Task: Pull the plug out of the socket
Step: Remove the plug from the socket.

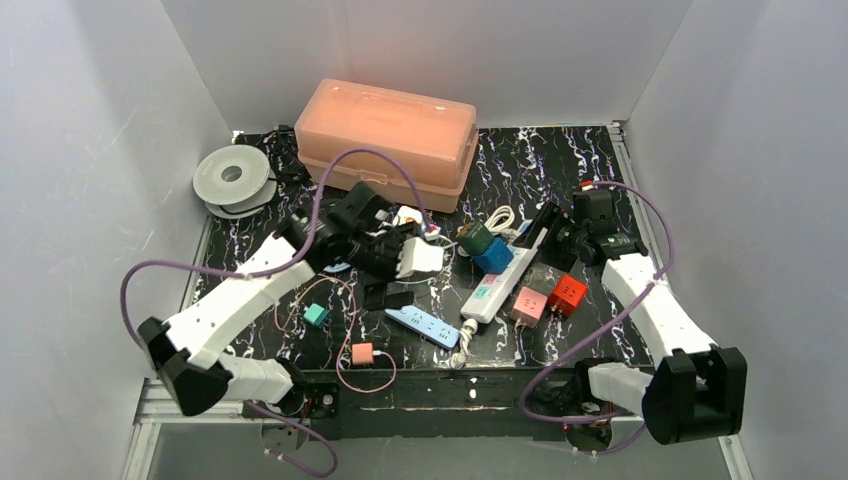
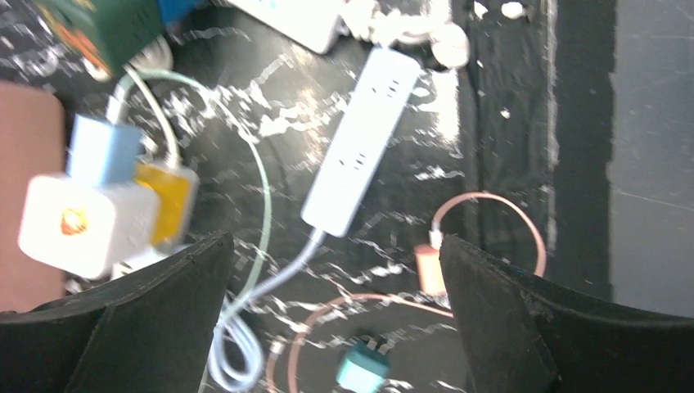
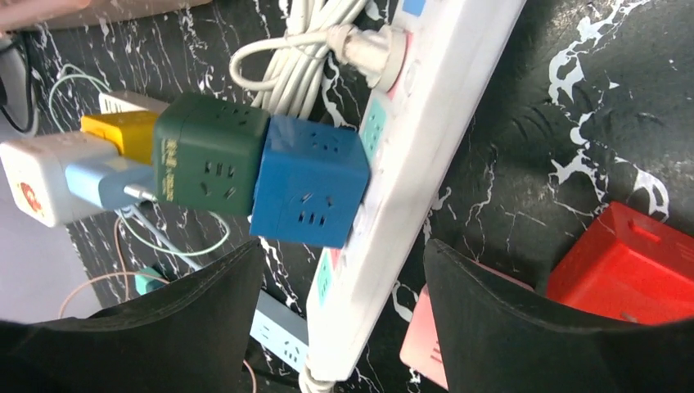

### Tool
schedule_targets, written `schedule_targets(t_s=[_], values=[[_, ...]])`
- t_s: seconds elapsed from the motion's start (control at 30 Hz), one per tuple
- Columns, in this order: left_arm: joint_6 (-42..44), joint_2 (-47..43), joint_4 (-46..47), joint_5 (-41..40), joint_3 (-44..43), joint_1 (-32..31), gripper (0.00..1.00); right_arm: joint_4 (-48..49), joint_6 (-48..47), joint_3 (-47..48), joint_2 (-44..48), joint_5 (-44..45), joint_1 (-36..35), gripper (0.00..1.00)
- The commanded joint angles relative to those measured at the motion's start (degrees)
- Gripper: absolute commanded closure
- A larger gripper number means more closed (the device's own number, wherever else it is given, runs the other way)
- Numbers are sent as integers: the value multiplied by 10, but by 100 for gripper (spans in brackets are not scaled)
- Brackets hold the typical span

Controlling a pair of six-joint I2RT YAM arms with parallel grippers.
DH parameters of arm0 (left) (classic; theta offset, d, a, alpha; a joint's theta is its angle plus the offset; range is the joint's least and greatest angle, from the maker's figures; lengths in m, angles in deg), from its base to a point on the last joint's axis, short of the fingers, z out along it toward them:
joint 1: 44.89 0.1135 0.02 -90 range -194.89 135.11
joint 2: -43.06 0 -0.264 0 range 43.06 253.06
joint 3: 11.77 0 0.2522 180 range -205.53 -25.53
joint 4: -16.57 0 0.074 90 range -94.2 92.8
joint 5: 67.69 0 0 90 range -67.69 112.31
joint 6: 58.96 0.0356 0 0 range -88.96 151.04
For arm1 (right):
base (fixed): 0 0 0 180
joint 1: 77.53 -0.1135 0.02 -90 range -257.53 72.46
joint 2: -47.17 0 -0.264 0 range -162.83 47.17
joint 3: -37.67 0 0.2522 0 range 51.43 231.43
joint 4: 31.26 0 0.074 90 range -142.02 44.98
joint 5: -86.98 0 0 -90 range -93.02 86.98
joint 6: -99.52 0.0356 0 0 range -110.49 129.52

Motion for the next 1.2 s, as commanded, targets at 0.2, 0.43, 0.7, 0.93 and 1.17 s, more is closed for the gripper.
schedule_targets(t_s=[0.2, 0.43, 0.7, 0.93, 1.17], values=[[132, 150, 63, 82, -100, -24, 2, 128, 25, 9, -118, -72, 38, 24], [148, 229, 98, 95, -145, -27, 2, 124, 14, -10, -107, -53, 41, 25], [191, 292, 134, 107, -172, -28, 2, 118, 16, -17, -115, -26, 44, 23], [214, 338, 203, 103, -167, -28, 2, 135, 21, -29, -126, -7, 43, 23], [258, 405, 257, 142, -179, -29, 2, 256, 56, -57, -199, -29, 27, 52]])
